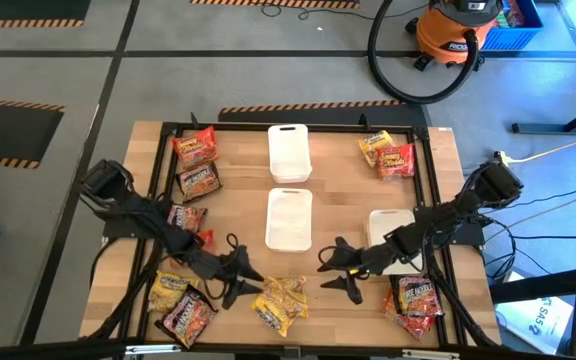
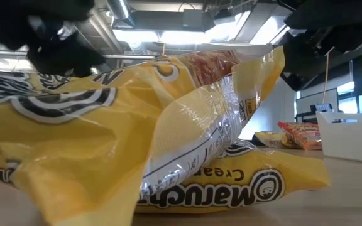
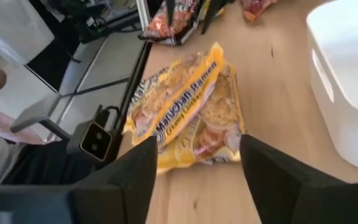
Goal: Sort Maruchan noodles
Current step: Put the yellow noodle pack into the top white bin
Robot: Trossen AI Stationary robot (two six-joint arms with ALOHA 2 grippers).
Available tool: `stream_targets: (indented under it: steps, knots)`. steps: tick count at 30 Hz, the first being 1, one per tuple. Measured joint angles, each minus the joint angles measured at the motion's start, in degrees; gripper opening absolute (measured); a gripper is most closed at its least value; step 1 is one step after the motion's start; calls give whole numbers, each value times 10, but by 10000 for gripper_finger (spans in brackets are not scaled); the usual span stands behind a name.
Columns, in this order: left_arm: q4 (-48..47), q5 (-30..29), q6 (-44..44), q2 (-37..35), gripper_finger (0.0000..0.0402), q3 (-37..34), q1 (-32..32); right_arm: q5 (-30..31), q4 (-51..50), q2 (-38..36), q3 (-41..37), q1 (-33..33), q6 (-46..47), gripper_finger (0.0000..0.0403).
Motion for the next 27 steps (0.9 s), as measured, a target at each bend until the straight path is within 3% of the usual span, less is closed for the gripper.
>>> stream_targets:
  steps: [9, 14, 21, 27]
  knots:
    - [-6, -15, 21, 5, 169, 26, 2, 4, 2, 1, 0, 2, -2, 237]
    - [-28, -14, 8, 5, 193, 26, 6, 16, 0, 1, 0, 2, -3, 237]
    - [-120, 30, -71, 5, 246, 26, 22, 35, 0, 1, 0, 2, -15, 237]
    - [-155, 63, -136, 13, 250, 26, 10, 47, 3, 8, 0, 1, -15, 237]
